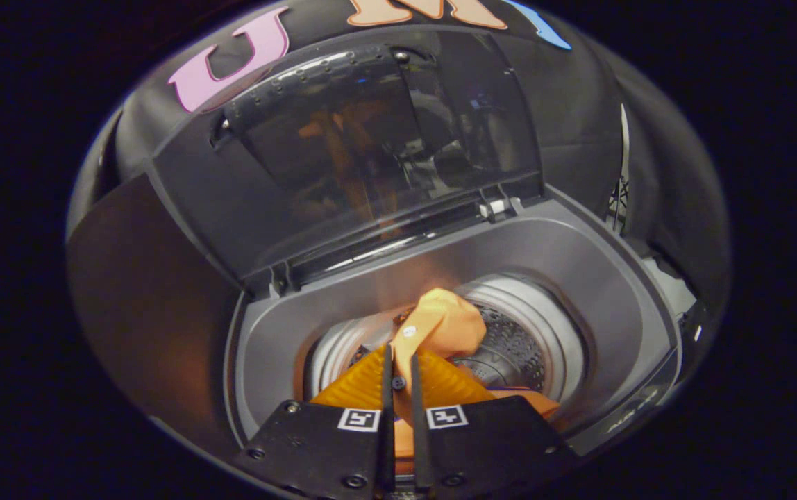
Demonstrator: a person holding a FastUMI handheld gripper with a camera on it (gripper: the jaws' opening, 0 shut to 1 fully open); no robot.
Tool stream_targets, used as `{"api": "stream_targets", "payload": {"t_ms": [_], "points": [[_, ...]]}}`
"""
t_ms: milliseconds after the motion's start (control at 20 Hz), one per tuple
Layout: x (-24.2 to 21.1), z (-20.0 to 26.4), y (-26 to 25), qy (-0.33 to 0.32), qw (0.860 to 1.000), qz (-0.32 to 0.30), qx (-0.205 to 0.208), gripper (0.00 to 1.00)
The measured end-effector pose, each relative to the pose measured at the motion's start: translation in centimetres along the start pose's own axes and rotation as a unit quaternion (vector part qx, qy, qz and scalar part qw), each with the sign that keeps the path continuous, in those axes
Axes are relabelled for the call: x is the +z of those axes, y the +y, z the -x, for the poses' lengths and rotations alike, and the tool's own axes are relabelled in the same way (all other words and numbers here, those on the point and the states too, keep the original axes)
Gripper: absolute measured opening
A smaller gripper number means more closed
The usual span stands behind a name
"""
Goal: Put the clothes into the washing machine and then close the washing machine lid.
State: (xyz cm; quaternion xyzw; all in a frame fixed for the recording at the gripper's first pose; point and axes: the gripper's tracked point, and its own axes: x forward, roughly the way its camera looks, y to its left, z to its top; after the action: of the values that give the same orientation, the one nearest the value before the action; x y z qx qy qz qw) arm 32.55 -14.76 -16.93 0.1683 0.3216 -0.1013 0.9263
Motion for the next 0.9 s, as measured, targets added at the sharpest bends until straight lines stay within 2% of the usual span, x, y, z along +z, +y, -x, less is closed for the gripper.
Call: {"api": "stream_targets", "payload": {"t_ms": [150, 300, 450, 500, 750, 900], "points": [[0.7, 0.3, 0.0, -0.014, 1.000, -0.003, -0.009, 0.46], [1.8, 1.2, 0.5, -0.012, 1.000, 0.019, -0.016, 0.73], [4.2, 2.5, 1.7, -0.033, 0.999, 0.030, -0.010, 0.91], [5.0, 2.9, 2.0, -0.040, 0.999, 0.035, -0.011, 0.94], [9.3, 4.9, 2.7, -0.074, 0.995, 0.059, -0.028, 0.97], [12.3, 6.3, 3.9, -0.095, 0.994, 0.053, -0.023, 0.98]]}}
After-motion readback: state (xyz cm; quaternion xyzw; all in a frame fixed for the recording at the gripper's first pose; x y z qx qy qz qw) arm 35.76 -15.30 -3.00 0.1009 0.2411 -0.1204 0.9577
